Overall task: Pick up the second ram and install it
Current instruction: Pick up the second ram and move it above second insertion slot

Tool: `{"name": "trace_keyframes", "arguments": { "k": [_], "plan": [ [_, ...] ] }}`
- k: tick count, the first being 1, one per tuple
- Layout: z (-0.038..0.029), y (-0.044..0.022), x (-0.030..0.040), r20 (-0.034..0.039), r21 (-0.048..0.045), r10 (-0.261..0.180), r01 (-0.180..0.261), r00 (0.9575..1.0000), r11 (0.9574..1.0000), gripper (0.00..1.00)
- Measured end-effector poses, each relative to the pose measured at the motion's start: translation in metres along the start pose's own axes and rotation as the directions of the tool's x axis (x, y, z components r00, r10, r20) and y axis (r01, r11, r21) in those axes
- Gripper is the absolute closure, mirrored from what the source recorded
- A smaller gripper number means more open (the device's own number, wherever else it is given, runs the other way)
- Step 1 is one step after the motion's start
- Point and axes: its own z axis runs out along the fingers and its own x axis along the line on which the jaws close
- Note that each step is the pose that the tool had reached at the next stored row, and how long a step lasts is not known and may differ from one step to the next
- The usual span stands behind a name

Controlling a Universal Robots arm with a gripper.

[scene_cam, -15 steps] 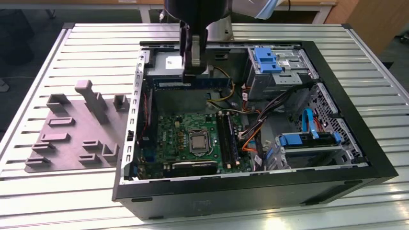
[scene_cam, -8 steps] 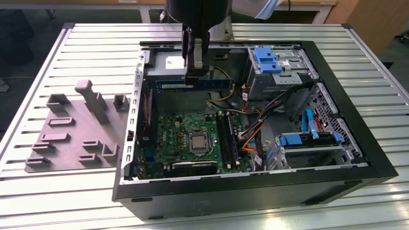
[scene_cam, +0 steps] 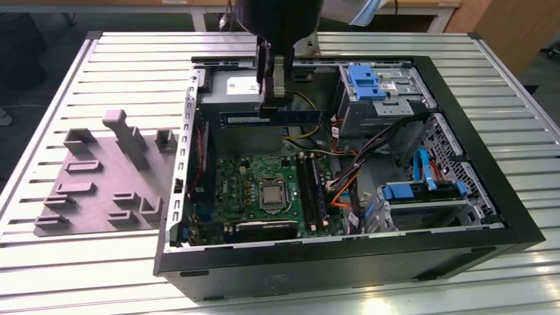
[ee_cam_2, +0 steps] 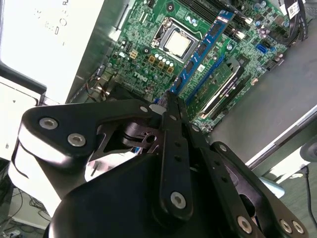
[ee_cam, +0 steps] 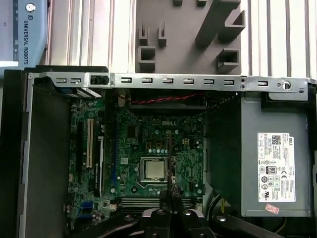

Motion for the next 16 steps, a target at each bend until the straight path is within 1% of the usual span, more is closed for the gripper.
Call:
{"name": "trace_keyframes", "arguments": {
  "k": [4, 9, 16],
  "plan": [
    [0.0014, -0.003, 0.0, -0.0001, 0.0004, 0.0, 0.0, 1.0, 1.0, 0.89],
    [0.0041, -0.0045, 0.0001, 0.0, 0.0022, 0.0, 0.0, 1.0, 1.0, 0.89],
    [0.0116, -0.0053, 0.0003, -0.0001, 0.0066, 0.0, 0.0, 1.0, 1.0, 0.89]
  ]
}}
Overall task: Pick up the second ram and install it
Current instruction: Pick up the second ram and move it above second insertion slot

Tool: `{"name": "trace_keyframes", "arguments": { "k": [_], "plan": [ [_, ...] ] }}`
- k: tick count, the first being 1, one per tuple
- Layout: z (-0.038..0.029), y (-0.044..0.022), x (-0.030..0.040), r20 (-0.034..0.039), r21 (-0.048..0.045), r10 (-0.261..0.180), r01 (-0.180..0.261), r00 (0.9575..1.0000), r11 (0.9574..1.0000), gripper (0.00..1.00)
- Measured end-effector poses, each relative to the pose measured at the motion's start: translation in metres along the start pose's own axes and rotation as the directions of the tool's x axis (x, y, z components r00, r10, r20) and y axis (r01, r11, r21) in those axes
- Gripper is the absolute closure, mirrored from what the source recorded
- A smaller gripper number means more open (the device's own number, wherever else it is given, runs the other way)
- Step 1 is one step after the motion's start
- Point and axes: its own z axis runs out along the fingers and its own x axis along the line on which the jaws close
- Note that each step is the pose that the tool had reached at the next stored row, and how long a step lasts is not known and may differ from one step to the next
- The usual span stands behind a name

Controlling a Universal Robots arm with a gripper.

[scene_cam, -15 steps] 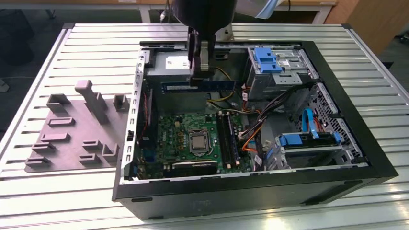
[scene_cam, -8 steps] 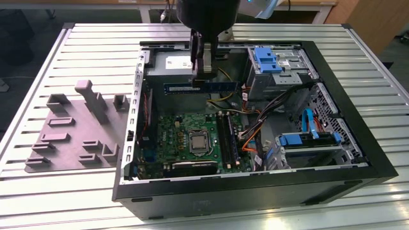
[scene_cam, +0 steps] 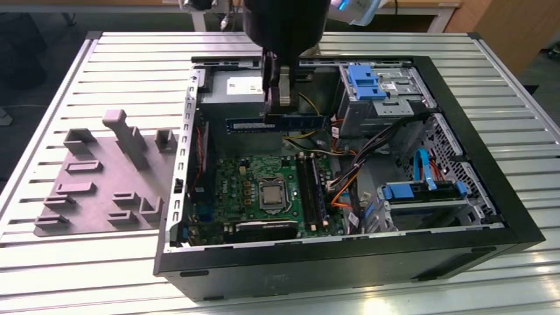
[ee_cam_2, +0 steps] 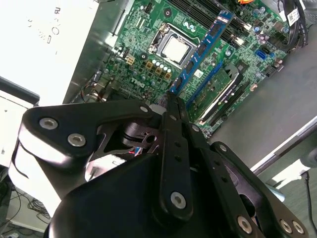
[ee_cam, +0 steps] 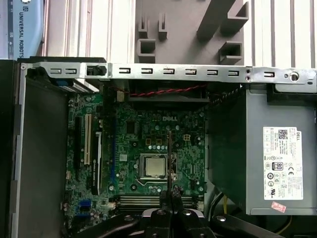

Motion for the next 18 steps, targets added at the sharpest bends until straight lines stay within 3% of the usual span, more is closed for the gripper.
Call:
{"name": "trace_keyframes", "arguments": {
  "k": [12, 18],
  "plan": [
    [0.0136, -0.0011, 0.0003, 0.0, 0.0087, 0.0, 0.0, 1.0, 1.0, 0.89],
    [0.0158, -0.0012, 0.0004, 0.0003, 0.0096, 0.0, 0.0, 1.0, 1.0, 0.89]
  ]
}}
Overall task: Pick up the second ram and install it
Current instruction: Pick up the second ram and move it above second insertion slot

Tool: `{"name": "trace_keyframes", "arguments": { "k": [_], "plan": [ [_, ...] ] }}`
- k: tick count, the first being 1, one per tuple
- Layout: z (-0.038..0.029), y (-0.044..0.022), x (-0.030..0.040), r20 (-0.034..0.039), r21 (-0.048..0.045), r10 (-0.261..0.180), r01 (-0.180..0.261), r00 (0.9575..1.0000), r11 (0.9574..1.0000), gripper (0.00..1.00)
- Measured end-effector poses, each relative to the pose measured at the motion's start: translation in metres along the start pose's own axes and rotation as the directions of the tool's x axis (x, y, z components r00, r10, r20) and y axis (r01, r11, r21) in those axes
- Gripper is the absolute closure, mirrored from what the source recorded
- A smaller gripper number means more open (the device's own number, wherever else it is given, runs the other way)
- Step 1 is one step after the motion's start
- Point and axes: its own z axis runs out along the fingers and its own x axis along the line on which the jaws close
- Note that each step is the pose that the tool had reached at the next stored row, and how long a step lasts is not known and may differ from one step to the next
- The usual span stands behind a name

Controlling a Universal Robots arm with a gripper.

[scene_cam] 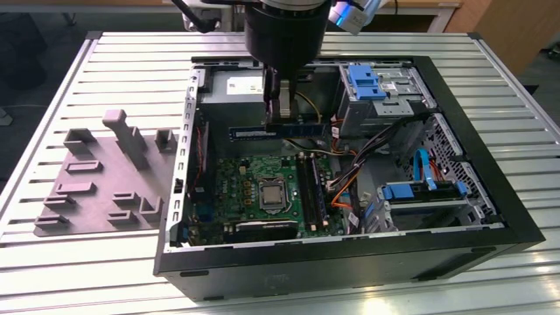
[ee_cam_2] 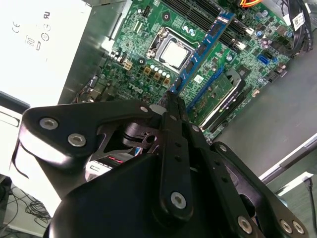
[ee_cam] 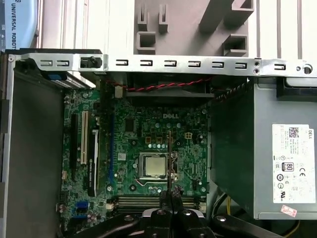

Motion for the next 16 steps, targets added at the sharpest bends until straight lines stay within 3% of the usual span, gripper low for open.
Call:
{"name": "trace_keyframes", "arguments": {
  "k": [7, 16],
  "plan": [
    [0.004, -0.0007, 0.0001, -0.0003, 0.0022, 0.0, 0.0, 1.0, 1.0, 0.89],
    [0.0082, -0.0087, 0.0002, -0.0002, 0.0022, 0.0, 0.0, 1.0, 1.0, 0.89]
  ]
}}
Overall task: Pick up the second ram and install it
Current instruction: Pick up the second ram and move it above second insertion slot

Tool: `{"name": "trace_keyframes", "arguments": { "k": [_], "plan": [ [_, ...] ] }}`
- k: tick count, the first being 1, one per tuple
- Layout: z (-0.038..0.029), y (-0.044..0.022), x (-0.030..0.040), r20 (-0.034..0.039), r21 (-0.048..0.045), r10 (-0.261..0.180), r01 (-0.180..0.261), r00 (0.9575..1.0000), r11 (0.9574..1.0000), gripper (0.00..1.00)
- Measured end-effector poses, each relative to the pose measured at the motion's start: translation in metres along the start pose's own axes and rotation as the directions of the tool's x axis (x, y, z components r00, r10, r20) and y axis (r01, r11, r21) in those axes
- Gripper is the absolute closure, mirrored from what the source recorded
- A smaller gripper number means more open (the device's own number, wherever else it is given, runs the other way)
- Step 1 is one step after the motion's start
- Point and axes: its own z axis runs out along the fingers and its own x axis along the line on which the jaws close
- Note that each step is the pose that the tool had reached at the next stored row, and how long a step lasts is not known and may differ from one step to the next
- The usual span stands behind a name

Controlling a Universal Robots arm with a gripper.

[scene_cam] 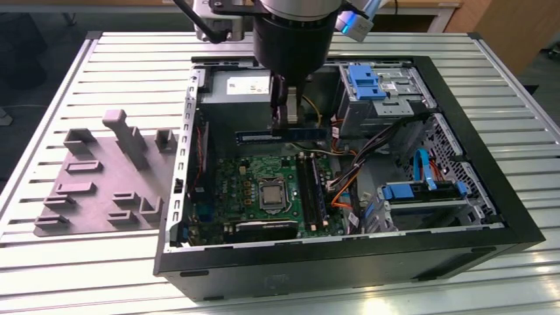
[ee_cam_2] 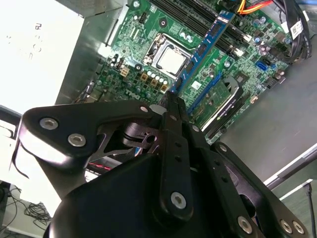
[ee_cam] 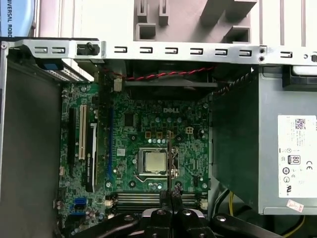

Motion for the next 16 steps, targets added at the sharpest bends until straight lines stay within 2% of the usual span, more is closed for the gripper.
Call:
{"name": "trace_keyframes", "arguments": {
  "k": [9, 16],
  "plan": [
    [0.0062, -0.0052, 0.0002, 0.0, 0.0, 0.0, 0.0, 1.0, 1.0, 0.89],
    [0.0096, -0.0061, 0.0012, -0.0001, 0.0, 0.0, 0.0, 1.0, 1.0, 0.89]
  ]
}}
